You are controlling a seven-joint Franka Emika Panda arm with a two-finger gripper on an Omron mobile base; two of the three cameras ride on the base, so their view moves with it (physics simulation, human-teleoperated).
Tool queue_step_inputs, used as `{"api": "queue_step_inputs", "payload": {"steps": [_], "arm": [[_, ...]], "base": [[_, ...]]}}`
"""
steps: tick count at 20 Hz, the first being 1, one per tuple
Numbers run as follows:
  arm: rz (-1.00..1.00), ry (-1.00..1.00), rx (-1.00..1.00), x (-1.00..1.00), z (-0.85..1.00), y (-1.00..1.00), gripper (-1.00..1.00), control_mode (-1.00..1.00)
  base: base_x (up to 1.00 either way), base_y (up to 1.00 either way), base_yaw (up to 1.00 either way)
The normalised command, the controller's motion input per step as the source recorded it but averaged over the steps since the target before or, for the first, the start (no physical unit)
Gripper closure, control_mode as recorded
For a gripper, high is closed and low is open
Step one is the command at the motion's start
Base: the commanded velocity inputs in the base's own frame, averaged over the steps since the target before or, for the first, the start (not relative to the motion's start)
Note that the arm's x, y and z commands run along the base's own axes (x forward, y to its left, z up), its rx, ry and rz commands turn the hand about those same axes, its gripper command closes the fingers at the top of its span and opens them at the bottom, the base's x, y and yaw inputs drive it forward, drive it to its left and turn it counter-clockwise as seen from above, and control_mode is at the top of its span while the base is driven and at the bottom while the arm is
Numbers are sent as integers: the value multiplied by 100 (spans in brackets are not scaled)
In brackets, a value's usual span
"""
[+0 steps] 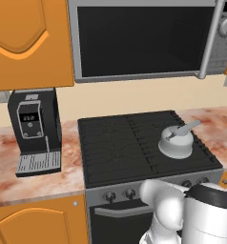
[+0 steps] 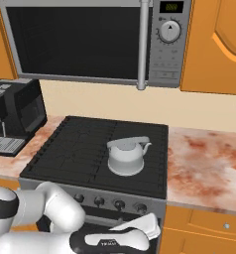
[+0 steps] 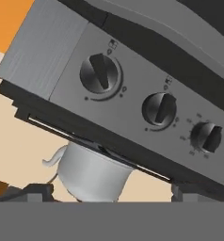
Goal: The kettle is done boiling. Turn off the stove, then wait for 300 timesteps before moving the kettle to the dining table.
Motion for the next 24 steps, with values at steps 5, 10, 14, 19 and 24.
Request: {"api": "queue_step_inputs", "payload": {"steps": [5,10,14,19,24], "arm": [[-12,7,1,26,-2,0,-100,-100],[0,11,-3,27,-6,0,-100,-100],[0,11,-3,29,-16,0,-100,-100],[0,8,0,27,-19,-1,-100,-100],[0,1,0,14,-29,-12,-100,-100]], "base": [[0,0,0],[0,0,0],[0,0,0],[0,0,0],[0,0,0]]}}
